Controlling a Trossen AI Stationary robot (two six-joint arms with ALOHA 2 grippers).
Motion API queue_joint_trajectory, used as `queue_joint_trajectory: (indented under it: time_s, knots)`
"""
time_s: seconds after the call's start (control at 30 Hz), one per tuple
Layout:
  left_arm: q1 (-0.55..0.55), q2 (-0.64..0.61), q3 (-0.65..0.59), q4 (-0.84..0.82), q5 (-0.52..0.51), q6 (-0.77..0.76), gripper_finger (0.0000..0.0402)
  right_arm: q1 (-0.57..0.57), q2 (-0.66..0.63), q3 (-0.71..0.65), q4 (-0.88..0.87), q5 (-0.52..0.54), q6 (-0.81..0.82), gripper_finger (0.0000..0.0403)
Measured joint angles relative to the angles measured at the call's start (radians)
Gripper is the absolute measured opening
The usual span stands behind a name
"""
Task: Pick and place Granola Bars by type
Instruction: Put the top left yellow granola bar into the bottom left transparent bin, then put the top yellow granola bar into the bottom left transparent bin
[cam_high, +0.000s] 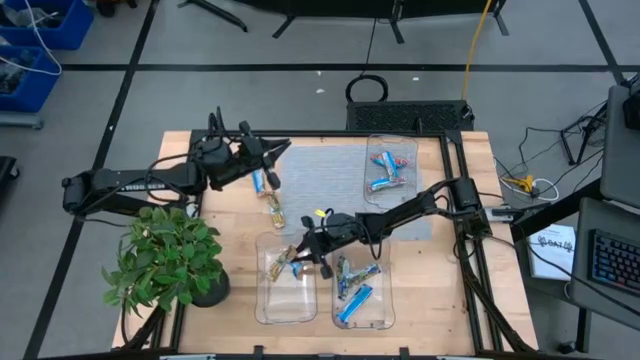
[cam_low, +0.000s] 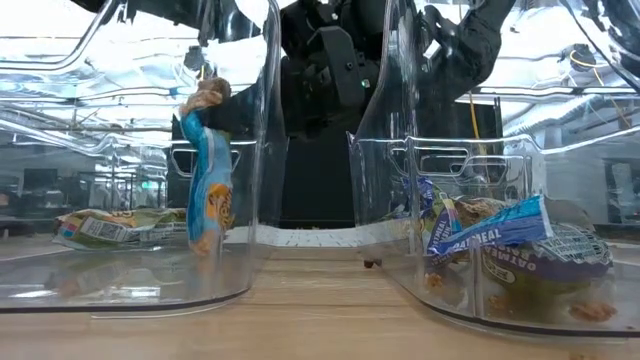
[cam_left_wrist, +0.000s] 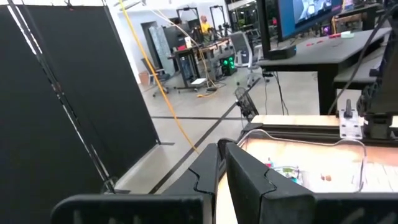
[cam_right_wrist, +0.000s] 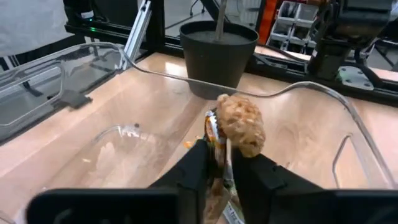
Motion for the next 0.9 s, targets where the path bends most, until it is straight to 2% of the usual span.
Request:
queue_joint_trajectory:
  time_s: [0.53, 0.9]
  knots:
    - [0.0, 0.002, 0.0, -0.03, 0.0, -0.002, 0.0037, 0.023, 0.0, 0.0, -0.022, 0.016, -0.058, 0.0206]
    - [0.001, 0.003, 0.0, -0.032, -0.001, -0.003, 0.0037, 0.077, -0.004, 0.0, -0.033, 0.283, -0.145, 0.0249]
